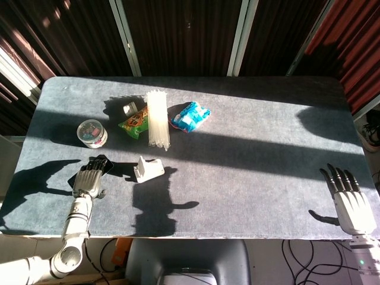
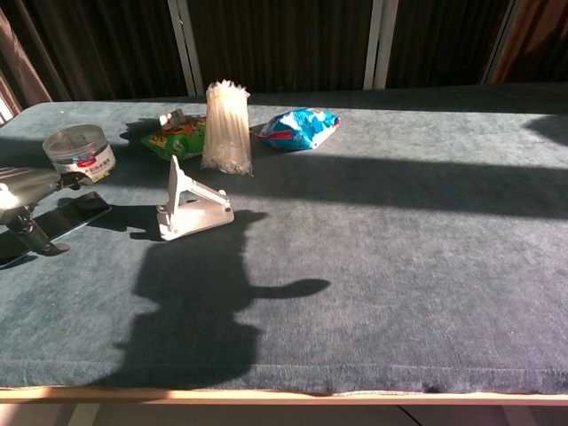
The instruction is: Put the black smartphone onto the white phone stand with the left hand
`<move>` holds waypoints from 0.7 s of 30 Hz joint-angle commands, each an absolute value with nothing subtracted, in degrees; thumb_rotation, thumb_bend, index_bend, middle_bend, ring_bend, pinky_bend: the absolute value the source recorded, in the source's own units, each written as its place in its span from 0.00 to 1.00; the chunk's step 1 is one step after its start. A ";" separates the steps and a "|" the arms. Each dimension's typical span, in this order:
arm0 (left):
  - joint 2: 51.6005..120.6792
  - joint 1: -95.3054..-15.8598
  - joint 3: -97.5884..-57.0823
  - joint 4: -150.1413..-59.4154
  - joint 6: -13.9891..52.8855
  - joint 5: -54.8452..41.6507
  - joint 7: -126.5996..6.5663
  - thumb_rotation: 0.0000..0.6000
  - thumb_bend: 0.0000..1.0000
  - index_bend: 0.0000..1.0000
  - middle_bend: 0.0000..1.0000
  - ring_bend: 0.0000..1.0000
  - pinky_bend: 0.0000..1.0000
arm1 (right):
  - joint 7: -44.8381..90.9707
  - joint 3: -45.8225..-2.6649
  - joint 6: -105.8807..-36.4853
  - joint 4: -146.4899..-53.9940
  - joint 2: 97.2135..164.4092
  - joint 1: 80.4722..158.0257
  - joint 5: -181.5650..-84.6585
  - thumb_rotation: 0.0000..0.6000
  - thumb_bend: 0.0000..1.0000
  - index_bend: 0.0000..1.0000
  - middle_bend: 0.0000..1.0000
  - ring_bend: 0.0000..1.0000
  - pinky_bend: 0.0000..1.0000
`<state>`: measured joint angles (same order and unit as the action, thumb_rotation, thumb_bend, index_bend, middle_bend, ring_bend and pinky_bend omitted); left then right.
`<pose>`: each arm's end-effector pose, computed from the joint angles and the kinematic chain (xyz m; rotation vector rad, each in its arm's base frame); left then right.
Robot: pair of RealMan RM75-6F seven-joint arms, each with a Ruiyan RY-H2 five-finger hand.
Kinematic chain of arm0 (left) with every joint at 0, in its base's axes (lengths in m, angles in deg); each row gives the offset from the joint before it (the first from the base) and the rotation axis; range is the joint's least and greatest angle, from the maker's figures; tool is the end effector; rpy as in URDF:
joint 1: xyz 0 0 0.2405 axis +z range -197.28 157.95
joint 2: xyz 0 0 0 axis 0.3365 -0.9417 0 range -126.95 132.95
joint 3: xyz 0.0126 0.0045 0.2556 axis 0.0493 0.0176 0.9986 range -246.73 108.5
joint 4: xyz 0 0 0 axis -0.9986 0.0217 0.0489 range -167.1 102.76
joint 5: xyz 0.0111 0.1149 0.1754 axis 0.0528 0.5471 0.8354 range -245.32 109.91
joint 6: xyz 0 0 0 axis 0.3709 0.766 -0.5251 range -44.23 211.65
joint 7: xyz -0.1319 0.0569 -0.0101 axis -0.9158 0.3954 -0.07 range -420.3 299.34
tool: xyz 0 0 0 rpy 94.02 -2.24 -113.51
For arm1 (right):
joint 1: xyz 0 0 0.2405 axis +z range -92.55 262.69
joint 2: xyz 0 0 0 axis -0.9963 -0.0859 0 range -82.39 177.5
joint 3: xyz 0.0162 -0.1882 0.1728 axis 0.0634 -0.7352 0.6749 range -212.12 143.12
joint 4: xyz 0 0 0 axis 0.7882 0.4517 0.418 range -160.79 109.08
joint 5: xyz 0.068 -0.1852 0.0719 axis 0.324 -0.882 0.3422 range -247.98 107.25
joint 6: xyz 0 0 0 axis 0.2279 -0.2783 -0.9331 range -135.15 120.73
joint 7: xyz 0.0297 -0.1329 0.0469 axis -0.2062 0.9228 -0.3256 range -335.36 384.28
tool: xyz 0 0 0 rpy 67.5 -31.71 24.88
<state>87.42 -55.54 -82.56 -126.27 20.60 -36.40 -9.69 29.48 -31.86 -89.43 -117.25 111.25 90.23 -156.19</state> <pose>-0.2228 0.3222 0.0164 -1.5831 -1.0623 -0.3915 -0.3174 -0.1821 0.1562 1.4496 -0.8541 0.7941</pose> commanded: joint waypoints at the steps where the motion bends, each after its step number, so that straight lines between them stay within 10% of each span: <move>1: 88.83 -57.32 -82.82 -123.92 20.97 -38.74 -9.31 1.00 0.28 0.00 0.07 0.04 0.17 | 29.12 -31.88 -89.58 -117.27 111.12 90.15 -156.25 1.00 0.18 0.00 0.00 0.00 0.00; 21: 92.99 -62.68 -82.42 -111.42 21.21 -50.89 -6.17 1.00 0.28 0.00 0.07 0.05 0.19 | 27.42 -31.80 -90.14 -117.24 110.39 89.88 -156.38 1.00 0.18 0.00 0.00 0.00 0.00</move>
